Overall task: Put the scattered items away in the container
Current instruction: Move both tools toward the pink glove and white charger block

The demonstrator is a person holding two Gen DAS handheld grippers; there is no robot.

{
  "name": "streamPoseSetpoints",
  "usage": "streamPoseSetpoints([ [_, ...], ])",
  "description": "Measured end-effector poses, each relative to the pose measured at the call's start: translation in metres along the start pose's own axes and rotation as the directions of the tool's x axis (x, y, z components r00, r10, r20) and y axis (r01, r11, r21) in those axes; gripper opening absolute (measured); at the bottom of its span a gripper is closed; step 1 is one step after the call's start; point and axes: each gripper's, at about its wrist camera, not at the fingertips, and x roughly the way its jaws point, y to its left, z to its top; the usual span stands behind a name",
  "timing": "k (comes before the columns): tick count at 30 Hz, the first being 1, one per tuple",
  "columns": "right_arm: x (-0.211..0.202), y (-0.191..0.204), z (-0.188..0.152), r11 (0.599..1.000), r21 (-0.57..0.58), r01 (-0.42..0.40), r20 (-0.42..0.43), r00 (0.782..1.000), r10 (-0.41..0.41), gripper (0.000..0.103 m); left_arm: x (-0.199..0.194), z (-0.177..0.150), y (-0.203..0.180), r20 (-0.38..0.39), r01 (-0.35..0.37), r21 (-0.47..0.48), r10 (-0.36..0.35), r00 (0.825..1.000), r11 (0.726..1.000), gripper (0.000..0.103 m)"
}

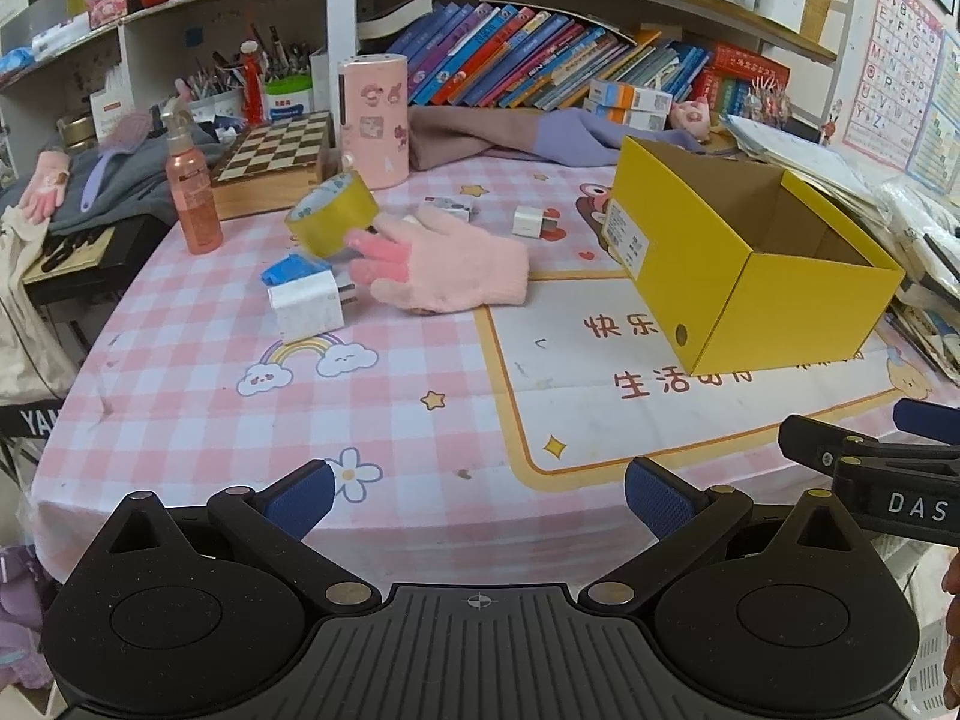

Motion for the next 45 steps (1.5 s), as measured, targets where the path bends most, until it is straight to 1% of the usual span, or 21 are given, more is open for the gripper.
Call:
streamPoseSetpoints([
  [10,0.0,0.002,-0.001,1.0,0.004,-0.006,-0.006,1.0,0.007,0.103,0.002,-0.001,0.003,-0.01,-0.001,-0.004,0.001,1.0,1.0,0.103],
  [26,-0.001,0.01,-0.001,1.0,-0.011,-0.022,-0.005,1.0,0.022,0.103,0.001,-0.002,0.007,-0.005,-0.001,-0.014,0.001,1.0,1.0,0.103],
  [33,-0.001,0.02,0.001,0.998,-0.025,-0.06,-0.008,0.998,0.06,0.103,-0.003,-0.004,0.016,-0.002,-0.012,-0.025,0.012,1.0,1.0,0.103],
  [45,0.008,0.045,0.007,0.988,-0.082,-0.127,-0.026,0.992,0.125,0.102,-0.007,-0.01,0.04,-0.01,-0.063,-0.082,0.063,0.998,0.995,0.103],
])
